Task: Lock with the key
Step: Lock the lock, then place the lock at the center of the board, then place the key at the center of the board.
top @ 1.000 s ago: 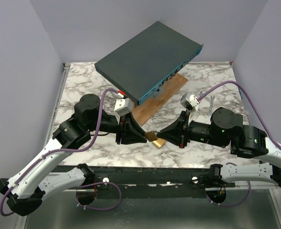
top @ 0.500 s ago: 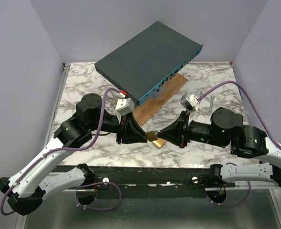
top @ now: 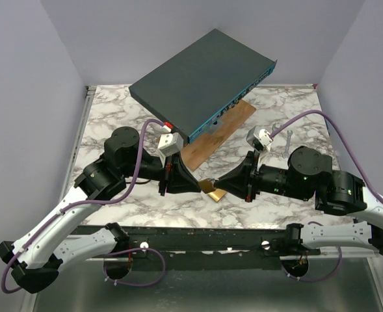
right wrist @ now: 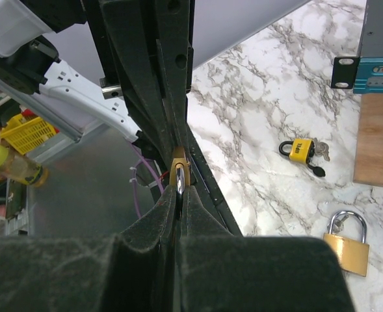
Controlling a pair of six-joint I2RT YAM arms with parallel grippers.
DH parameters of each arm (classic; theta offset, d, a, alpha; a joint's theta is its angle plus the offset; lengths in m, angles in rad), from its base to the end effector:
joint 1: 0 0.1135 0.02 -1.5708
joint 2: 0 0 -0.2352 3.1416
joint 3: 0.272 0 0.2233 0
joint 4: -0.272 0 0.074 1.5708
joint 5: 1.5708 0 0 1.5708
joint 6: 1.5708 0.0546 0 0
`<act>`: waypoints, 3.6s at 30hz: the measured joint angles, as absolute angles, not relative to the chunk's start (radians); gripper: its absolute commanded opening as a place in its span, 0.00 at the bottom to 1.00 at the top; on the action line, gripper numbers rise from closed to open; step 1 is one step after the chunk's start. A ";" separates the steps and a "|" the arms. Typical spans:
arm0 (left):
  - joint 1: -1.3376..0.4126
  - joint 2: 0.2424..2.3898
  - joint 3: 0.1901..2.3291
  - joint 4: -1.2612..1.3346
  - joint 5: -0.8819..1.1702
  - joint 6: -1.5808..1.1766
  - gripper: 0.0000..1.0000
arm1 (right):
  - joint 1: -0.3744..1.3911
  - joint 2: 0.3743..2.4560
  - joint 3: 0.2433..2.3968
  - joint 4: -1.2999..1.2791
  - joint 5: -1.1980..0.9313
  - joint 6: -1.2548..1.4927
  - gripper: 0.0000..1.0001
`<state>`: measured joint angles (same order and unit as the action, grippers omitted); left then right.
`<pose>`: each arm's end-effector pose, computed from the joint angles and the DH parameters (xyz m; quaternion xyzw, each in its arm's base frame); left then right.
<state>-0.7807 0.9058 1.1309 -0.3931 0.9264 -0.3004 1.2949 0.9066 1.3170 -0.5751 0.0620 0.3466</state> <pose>0.0946 -0.1552 0.3872 0.4426 0.5952 -0.5898 0.3193 0.0509 0.1675 0.4185 -0.3303 0.6875 0.4567 0.4578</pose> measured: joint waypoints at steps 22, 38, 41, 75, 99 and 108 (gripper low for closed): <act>-0.780 0.900 1.101 -0.458 0.934 -0.254 0.00 | 1.297 0.830 1.341 -0.587 0.168 0.312 0.01; -0.942 0.952 0.937 -0.322 0.200 -0.449 0.00 | 1.225 1.049 1.073 -0.680 0.592 0.570 0.01; -0.969 1.022 0.891 -0.267 0.084 -0.495 0.00 | 1.071 1.071 0.969 -0.665 0.569 0.632 0.01; -1.065 1.712 1.140 -0.054 0.068 -0.696 0.00 | 0.573 1.029 0.458 -0.350 0.302 0.927 0.40; -1.065 1.801 1.222 -0.107 0.154 -0.678 0.00 | 0.570 0.971 0.493 -0.535 0.345 1.050 0.59; -1.069 1.879 1.296 -0.106 0.218 -0.710 0.00 | 0.569 0.915 0.717 -0.697 0.497 1.069 0.71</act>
<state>-1.0695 1.8793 1.2961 -0.1059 0.2180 -0.7101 0.5694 0.9150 0.7170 -0.6971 0.4969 1.0691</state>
